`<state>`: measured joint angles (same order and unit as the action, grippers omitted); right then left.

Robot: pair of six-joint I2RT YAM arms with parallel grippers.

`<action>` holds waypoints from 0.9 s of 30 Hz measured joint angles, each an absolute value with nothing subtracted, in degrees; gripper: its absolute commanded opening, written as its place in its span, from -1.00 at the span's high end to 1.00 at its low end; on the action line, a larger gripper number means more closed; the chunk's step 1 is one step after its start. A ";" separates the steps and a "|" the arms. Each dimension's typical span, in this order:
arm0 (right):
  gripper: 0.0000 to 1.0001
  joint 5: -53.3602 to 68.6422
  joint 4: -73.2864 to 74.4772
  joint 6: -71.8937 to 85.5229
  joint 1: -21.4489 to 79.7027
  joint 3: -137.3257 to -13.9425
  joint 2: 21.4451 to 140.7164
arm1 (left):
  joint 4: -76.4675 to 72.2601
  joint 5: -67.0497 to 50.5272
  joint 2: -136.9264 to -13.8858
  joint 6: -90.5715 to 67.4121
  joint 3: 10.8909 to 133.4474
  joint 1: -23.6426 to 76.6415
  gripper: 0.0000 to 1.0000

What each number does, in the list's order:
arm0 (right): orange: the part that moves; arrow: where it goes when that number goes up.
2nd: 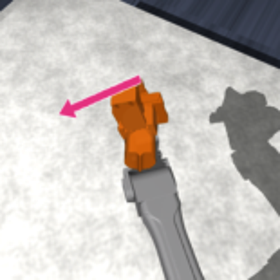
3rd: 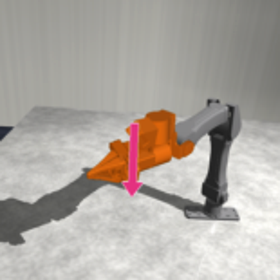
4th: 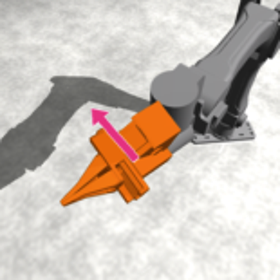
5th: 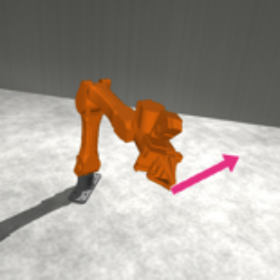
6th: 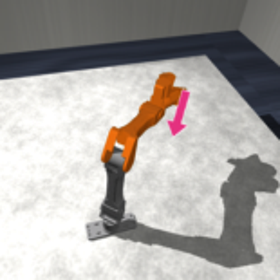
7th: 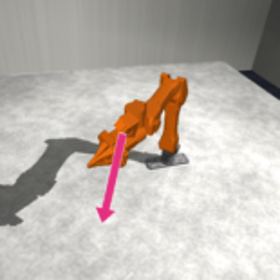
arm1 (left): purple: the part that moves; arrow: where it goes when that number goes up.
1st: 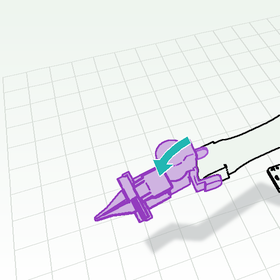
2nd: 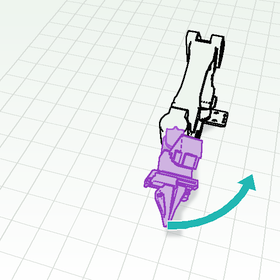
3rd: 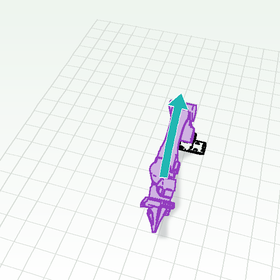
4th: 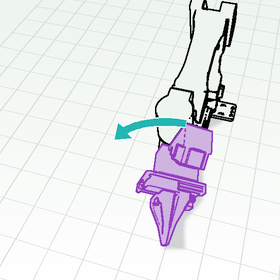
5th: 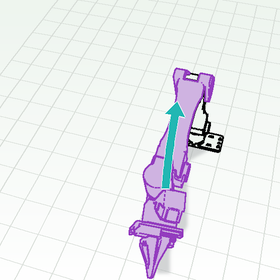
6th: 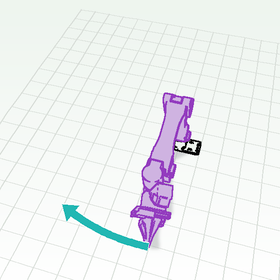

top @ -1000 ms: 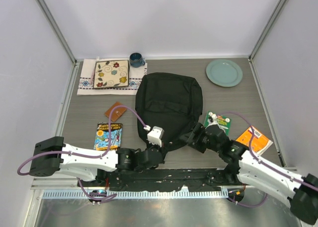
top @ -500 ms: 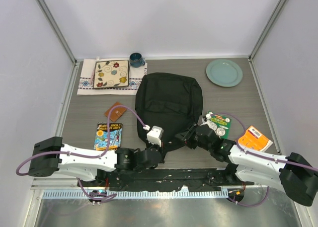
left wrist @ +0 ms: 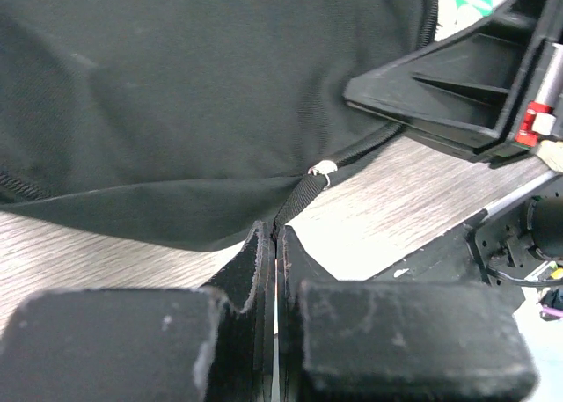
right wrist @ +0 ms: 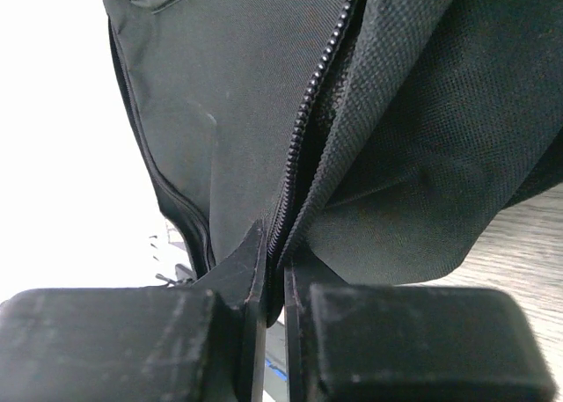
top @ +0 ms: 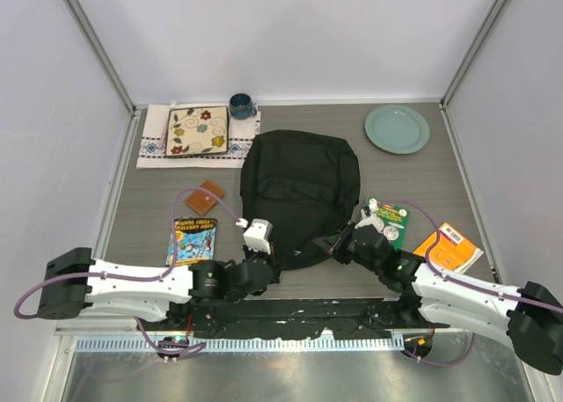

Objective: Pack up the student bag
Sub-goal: Unzip the student bag at the center of the board.

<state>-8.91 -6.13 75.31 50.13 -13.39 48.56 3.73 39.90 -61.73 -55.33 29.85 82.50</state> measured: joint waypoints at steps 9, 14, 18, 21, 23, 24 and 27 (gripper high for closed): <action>0.98 -9.54 -5.45 72.12 50.15 -12.80 47.09 | 8.27 39.88 -54.02 -58.65 25.56 80.07 1.00; 0.98 -9.80 -5.50 70.65 50.15 -12.45 46.94 | 14.11 41.30 -51.62 -61.41 25.54 79.33 1.00; 0.98 -10.13 -5.54 67.51 50.13 -12.45 46.30 | 19.62 42.70 -49.08 -63.55 25.54 78.08 1.00; 0.98 -10.61 -4.93 64.47 50.13 -12.49 45.89 | 22.68 43.22 -47.42 -64.38 25.54 77.21 1.00; 0.98 -10.74 -4.12 61.78 50.13 -12.67 45.84 | 23.99 43.48 -47.09 -64.73 25.54 77.12 1.00; 0.98 -10.85 -3.51 60.53 50.13 -12.86 45.84 | 24.43 43.46 -47.16 -64.95 25.54 77.12 1.00; 0.98 -11.53 -0.67 56.64 50.13 -14.24 45.84 | 24.71 43.03 -47.86 -65.25 25.54 77.10 1.00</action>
